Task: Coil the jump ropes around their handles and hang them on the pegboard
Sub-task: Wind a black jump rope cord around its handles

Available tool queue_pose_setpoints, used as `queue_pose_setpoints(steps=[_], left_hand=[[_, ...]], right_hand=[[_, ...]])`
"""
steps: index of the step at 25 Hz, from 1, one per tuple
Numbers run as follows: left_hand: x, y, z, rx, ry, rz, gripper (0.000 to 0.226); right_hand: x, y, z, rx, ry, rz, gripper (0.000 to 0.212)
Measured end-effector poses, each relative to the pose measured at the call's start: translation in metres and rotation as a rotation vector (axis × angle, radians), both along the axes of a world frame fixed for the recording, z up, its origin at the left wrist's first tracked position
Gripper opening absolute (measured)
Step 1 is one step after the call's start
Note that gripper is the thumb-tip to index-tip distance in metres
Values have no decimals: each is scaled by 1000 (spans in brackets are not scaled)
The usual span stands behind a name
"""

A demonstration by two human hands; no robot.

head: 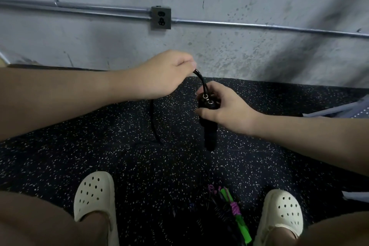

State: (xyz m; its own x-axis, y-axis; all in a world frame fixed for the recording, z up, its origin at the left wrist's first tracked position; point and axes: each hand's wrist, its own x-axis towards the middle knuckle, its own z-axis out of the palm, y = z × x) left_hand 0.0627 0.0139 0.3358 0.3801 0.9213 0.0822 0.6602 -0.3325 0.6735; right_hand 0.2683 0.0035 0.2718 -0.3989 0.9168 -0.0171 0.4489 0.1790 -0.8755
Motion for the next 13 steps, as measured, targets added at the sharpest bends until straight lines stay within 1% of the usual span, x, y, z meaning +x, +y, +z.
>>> queue_pose_setpoints(steps=[2,3,5,6,7,9,10,12,13], left_hand=[[-6,6,-4,-79,-156,46,38],[-9,7,-5,-109,-219,69,38],[-13,7,-6,-157,-290,98,39],[-15,8,-7,-169,-295,98,40],[-16,6,-6,-163,-273,86,40],[-18,2,-5,-103,-177,45,40],[-19,1,-4,-53,-109,14,36],[-20,-1,-4,50,25,-84,22],[-19,-3,-3,111,90,-135,20]], right_hand=[[3,3,3,-44,51,-27,33],[6,6,5,-109,92,-31,32],[14,12,13,-324,191,26,33],[19,14,17,-444,229,80,39],[22,15,21,-543,241,124,45],[27,14,26,-667,217,158,51],[29,13,28,-709,219,159,52],[31,13,28,-790,272,147,54],[32,13,27,-827,282,149,59]])
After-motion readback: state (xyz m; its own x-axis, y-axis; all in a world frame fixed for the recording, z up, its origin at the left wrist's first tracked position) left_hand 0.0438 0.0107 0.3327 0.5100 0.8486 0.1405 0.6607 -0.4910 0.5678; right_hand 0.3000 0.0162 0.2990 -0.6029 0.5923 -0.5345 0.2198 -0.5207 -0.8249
